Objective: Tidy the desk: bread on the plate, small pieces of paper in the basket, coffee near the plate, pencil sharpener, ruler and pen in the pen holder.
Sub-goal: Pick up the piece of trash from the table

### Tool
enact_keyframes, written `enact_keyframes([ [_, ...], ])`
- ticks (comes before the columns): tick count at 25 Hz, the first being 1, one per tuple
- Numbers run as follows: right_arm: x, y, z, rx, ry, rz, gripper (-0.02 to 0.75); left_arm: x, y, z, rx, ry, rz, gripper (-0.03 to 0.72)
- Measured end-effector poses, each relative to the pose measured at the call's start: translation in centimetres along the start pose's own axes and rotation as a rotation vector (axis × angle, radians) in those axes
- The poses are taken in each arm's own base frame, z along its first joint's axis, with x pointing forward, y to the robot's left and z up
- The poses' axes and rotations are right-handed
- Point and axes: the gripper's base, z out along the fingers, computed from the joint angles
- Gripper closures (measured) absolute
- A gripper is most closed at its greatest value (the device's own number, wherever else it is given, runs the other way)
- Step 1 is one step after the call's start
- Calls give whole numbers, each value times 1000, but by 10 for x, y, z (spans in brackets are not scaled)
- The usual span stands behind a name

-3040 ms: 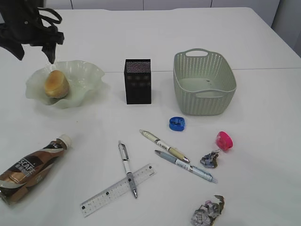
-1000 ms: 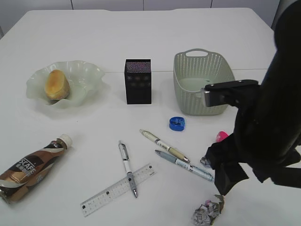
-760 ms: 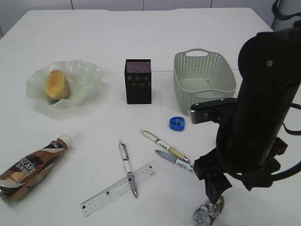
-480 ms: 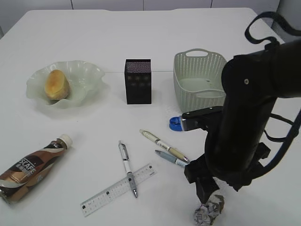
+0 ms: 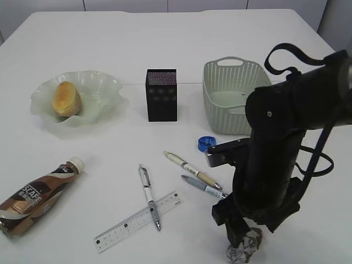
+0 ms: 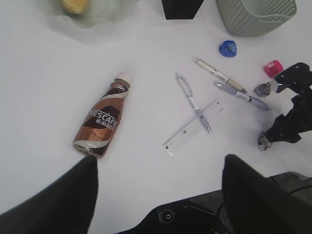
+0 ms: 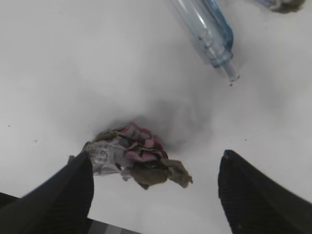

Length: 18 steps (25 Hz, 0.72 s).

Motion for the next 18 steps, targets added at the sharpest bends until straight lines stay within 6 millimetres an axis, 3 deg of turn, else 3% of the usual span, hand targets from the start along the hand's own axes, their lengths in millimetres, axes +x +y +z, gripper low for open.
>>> enact_keyframes([
  [7, -3, 0, 16, -9, 46, 9, 153, 0, 0, 0, 4, 1, -1, 107],
  [18, -4, 2, 17, -25, 48, 19, 173, 0, 0, 0, 4, 1, -1, 107],
])
